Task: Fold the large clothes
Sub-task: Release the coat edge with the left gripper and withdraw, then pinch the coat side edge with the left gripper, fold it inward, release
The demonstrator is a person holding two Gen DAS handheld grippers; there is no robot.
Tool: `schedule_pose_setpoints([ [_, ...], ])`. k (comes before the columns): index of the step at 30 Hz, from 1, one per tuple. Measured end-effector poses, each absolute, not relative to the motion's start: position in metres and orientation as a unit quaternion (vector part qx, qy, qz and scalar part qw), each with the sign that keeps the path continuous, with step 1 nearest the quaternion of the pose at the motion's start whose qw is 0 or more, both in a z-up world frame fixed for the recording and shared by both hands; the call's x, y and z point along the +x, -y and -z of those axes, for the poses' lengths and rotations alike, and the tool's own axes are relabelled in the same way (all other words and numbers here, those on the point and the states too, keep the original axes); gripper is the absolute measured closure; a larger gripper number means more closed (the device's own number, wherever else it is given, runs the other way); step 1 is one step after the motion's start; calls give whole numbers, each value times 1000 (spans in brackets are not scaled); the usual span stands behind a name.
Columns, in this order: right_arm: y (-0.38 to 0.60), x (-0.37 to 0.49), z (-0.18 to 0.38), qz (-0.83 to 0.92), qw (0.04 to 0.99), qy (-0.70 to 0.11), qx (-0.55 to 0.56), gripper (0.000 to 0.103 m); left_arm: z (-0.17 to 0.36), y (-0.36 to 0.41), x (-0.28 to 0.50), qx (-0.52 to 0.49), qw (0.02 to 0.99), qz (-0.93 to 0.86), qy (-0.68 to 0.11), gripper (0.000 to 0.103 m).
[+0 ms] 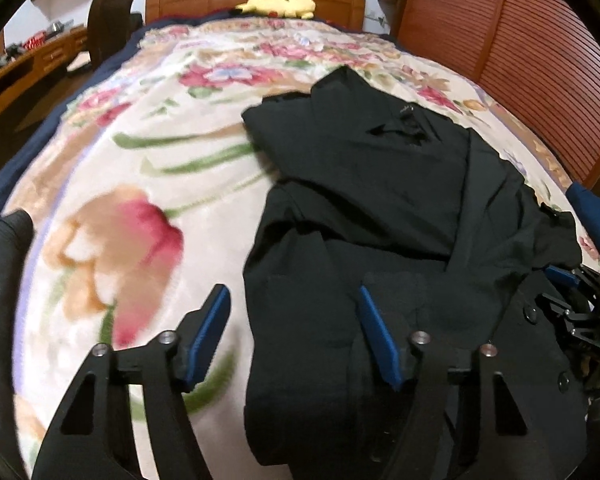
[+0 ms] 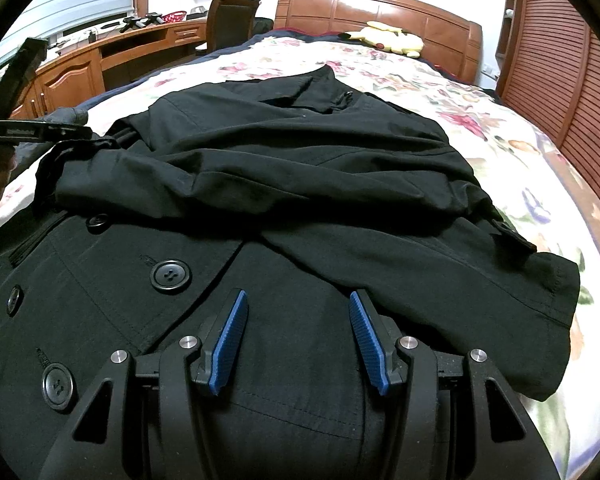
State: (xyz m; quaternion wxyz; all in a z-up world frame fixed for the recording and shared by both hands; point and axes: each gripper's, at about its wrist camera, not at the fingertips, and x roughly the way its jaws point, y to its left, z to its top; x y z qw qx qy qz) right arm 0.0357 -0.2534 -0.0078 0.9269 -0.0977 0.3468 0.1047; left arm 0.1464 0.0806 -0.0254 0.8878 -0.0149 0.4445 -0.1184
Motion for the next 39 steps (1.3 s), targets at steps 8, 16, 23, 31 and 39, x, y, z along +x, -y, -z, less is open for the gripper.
schedule_pose_setpoints([
  [8, 253, 36, 8, -104, 927, -347, -98, 48, 35, -71, 129, 5, 879, 132, -458, 85],
  [16, 253, 36, 8, -103, 927, -347, -100, 48, 5, -55, 84, 45, 903, 137, -404, 97],
  [23, 251, 37, 5, -101, 925, -353, -101, 48, -13, -48, 30, 37, 917, 153, -367, 97],
  [31, 254, 10, -19, -106, 935, -328, -85, 48, -7, -37, -15, 32, 916, 178, -357, 96],
  [39, 252, -26, -24, -119, 938, -312, -88, 48, -12, -31, -51, 51, 928, 162, -333, 96],
])
